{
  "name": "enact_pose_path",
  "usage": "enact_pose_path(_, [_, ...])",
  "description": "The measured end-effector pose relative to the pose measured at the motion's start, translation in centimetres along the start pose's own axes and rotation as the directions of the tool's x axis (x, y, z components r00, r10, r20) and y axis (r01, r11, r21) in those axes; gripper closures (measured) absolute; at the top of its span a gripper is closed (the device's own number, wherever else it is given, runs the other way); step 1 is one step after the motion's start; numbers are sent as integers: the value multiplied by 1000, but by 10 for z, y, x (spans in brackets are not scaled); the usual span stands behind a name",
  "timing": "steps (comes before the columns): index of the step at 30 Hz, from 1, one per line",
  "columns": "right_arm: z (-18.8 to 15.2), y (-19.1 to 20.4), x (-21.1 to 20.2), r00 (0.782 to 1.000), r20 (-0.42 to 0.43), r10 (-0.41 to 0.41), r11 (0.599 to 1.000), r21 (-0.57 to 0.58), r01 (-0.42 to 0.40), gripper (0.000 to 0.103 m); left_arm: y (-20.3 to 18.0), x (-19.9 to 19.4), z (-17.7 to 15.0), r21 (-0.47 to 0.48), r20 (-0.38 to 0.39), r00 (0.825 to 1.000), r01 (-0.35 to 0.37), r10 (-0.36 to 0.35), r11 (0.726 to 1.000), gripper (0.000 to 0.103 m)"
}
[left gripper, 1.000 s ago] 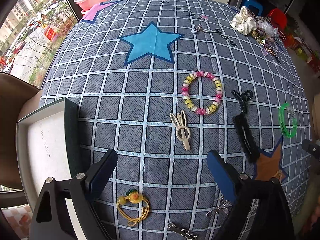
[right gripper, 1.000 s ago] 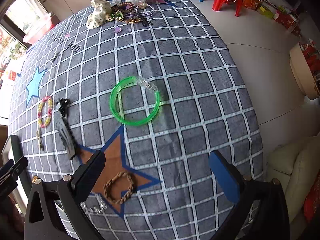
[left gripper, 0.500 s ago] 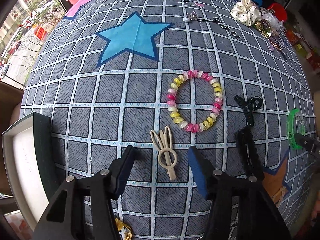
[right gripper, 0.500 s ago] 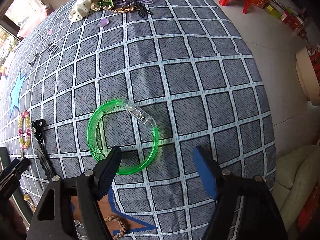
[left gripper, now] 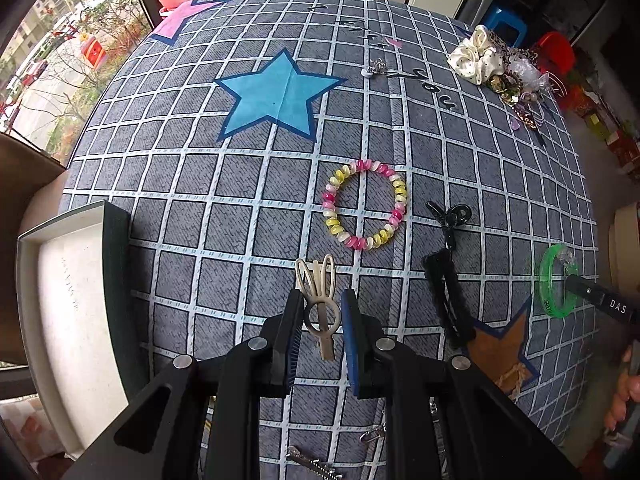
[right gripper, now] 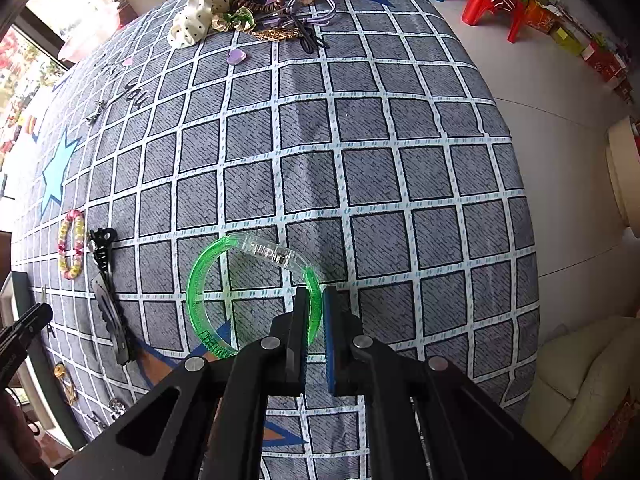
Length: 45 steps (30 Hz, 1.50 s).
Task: Organize jewelry
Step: 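Carry the clip with the left tool into the white tray while the right tool drops the bangle there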
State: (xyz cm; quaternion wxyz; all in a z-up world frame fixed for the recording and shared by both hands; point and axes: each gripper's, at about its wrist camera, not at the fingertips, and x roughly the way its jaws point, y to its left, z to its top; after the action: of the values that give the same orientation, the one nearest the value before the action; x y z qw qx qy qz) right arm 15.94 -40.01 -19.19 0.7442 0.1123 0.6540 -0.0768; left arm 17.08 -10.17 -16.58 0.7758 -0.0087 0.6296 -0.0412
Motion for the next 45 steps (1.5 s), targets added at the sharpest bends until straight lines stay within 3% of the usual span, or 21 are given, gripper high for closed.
enact_pose_path(5, [1, 11, -26, 999, 4, 41, 998, -54, -41, 96, 12, -29, -11, -62, 42, 999, 2, 0, 998, 76])
enact_pose_path(12, [-10, 76, -56, 994, 20, 109, 982, -159, -105, 96, 63, -52, -32, -92, 71, 997, 6, 0, 996, 76])
enact_pose_path(20, [-52, 196, -55, 977, 18, 213, 940, -275, -200, 96, 169, -61, -56, -110, 86, 996, -14, 24, 994, 76])
enact_pose_path(27, [-76, 319, -48, 963, -23, 270, 870, -422, -254, 96, 251, -53, -69, -221, 70, 996, -44, 61, 974, 76])
enact_pose_path(36, [-86, 431, -14, 963, -82, 258, 801, -538, -261, 96, 293, -17, -76, -249, 35, 995, -82, 93, 965, 76])
enact_pose_path(45, [-86, 469, 24, 980, -90, 179, 791, -578, -198, 96, 299, 8, -74, -243, 28, 991, -118, 129, 963, 76])
